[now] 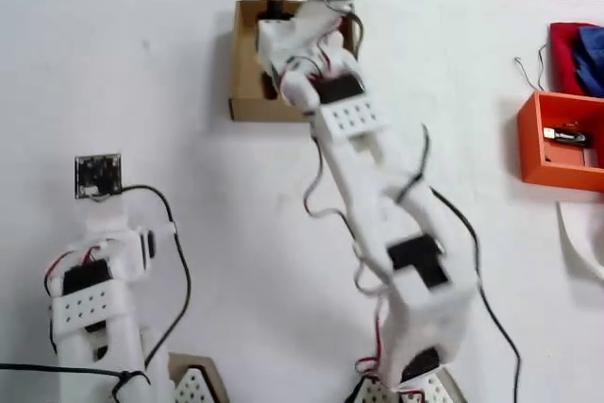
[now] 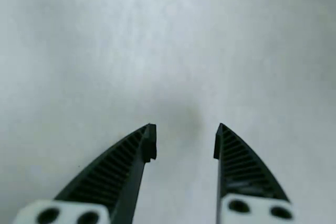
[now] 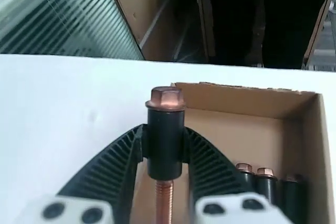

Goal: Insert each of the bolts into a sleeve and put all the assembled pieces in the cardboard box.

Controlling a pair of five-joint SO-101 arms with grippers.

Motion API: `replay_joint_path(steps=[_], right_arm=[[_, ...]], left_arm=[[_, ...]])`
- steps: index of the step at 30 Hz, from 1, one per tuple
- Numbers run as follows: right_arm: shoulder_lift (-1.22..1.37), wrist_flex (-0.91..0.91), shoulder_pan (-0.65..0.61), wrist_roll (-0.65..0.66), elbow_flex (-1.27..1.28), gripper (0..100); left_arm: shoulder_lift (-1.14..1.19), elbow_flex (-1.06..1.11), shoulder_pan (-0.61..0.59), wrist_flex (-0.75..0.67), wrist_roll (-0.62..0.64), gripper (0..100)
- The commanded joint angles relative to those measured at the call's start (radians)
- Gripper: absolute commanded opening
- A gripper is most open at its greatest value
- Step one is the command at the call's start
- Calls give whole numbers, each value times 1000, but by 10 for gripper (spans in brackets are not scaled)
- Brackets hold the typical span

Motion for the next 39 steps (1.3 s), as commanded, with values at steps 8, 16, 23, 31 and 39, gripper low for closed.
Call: replay_joint_path(steps=[8,16,23,31,39], right_arm=[[662,226,-15,-6,-936,22],[901,274,-16,-6,-1181,22],[909,275,-24,-6,-1180,22],[912,289,-68,-8,-1135,22],[912,295,-64,-15,-1131,22]], left_arm=[[-9,-2,-3,-18,-5,199],[-9,-2,-3,-18,-5,199],[-9,-2,-3,-18,-5,199],[-9,-2,-3,-18,-6,199],[-9,-2,-3,-18,-6,199]])
